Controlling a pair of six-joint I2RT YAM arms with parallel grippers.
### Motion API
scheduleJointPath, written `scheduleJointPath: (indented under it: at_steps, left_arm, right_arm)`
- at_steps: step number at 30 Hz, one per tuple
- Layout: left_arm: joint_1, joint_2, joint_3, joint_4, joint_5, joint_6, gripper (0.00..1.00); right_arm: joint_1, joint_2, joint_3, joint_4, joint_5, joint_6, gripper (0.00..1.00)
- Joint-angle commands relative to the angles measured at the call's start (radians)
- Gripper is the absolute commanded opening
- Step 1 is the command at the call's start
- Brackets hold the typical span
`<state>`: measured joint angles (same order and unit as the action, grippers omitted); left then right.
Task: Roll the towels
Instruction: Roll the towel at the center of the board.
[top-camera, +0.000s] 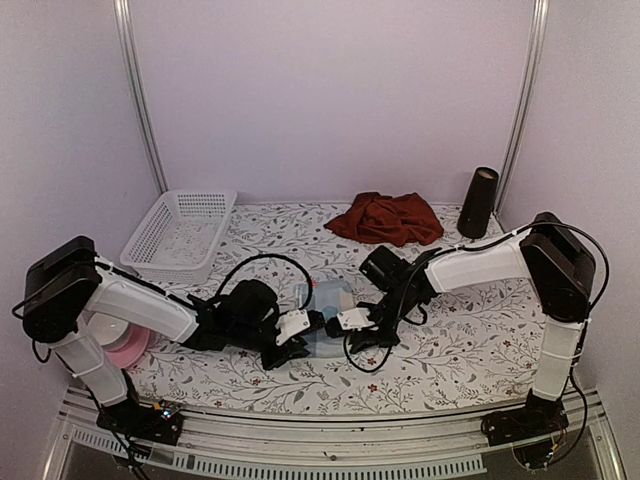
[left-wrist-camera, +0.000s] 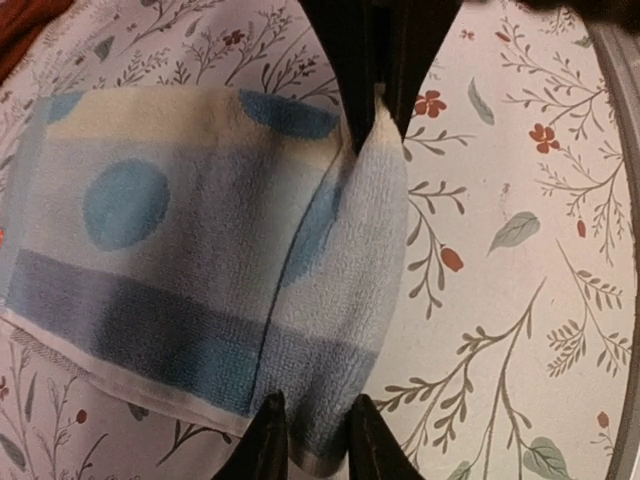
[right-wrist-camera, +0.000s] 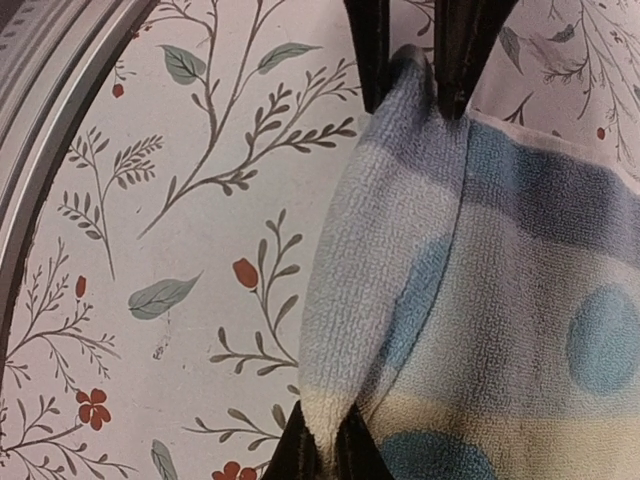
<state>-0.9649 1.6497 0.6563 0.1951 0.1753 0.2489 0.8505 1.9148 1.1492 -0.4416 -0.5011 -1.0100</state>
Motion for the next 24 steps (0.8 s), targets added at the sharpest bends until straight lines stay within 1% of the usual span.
scheduleJointPath:
  at_steps: [1,3,5,9,10,13,19,24]
  left_arm:
    - [0.015,-0.050,-0.016,0.007,0.044,0.002,0.20]
    - [0.018,-0.050,-0.018,0.012,0.059,-0.002,0.18]
    - [0.021,-0.046,-0.016,0.013,0.063,-0.005,0.19]
    - [0.024,-0.053,-0.015,0.012,0.067,-0.009,0.26]
    - [0.027,-0.063,-0.024,0.023,0.073,-0.012,0.31]
    - [0.028,-0.059,-0.023,0.030,0.087,-0.014,0.32]
    - [0.027,-0.044,-0.015,0.037,0.121,-0.020,0.34]
    - [0.029,-0.036,-0.016,0.074,0.134,-0.038,0.33]
  right_arm:
    - [-0.039,0.070,0.068,-0.171,-0.126,0.008,0.04]
    - [-0.059,0.099,0.124,-0.241,-0.173,0.006,0.04]
    - [-0.080,0.118,0.152,-0.286,-0.219,0.000,0.04]
    - [-0.111,0.149,0.198,-0.359,-0.286,-0.015,0.04]
    - [-0.122,0.167,0.220,-0.390,-0.309,-0.015,0.05]
    - [-0.126,0.196,0.247,-0.430,-0.334,-0.016,0.06]
    - [-0.140,0.240,0.288,-0.470,-0.369,-0.011,0.07]
    - [-0.171,0.248,0.300,-0.471,-0.387,0.005,0.07]
